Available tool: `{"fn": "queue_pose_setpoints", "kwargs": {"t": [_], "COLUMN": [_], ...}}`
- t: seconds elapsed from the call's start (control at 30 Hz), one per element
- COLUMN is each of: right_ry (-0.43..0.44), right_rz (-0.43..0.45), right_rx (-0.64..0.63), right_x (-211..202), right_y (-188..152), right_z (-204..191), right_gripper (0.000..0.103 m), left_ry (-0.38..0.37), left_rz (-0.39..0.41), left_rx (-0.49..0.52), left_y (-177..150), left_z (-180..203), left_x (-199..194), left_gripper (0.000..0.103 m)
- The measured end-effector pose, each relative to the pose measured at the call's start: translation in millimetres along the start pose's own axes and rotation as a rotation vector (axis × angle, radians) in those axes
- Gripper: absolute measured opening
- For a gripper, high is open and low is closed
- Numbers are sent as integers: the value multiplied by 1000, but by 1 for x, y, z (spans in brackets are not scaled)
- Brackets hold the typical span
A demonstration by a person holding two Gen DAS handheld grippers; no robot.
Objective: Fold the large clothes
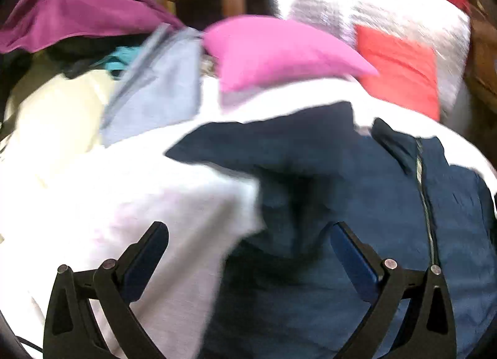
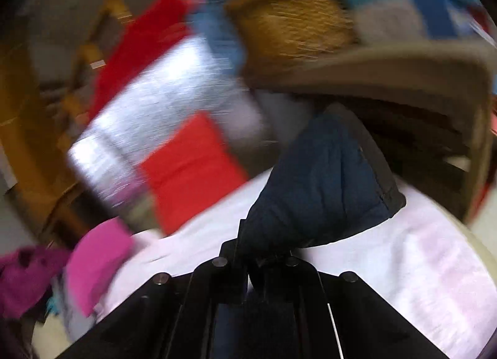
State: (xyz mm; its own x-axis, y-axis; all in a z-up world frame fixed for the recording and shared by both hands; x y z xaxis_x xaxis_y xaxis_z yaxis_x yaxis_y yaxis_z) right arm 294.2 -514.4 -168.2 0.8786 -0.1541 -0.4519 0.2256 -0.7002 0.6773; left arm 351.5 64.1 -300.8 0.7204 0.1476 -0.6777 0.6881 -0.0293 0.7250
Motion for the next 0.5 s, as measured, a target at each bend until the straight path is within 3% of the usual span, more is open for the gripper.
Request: {"fn": "queue_pose_setpoints", "kwargs": {"t": [0.13,0.23,0.37,0.4,0.47,0.5], "right_ry": [168,257,327,324,312,305], "right_rz": [-95,-211,-425,-496,-617,-655], "right_rx": [-101,-92,-81,-56,-8,10], "right_x": [-18,-13,16,27,47,59], "right_y": [-62,-120,-234,-266,-318,-329], "right_z": [-118,-169,-221,-226,-224,-225], "right_gripper": [7,7,12,19,49,74], "left_ry": [59,50,42,32,0,-21], "left_rz": [40,42,37,33,29,29], "left_rx": [-26,-65,-90,-98,-111,-115], "left_y": [-4,-4,-5,-6,-7,-7], "left_z": [-36,-55,-71,-71,-68,-66], "left_x": [-13,-12,-9,-7,-4,-5], "left_gripper": [103,103,103,103,103,103]}}
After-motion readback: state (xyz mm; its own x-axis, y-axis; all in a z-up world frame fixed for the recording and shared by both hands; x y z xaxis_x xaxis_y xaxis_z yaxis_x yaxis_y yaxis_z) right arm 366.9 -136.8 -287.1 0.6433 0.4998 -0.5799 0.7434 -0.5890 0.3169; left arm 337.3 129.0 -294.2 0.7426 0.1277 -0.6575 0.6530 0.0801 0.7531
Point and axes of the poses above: each gripper's, at about its wrist camera, not at the fingertips, and x roughly the way its jaws point, z to its right, y to its top, the point moved 8 cm from there along x, roughly the way its jaws point, and after that the axes turned 8 degrees about x, right-handed, at the moved point
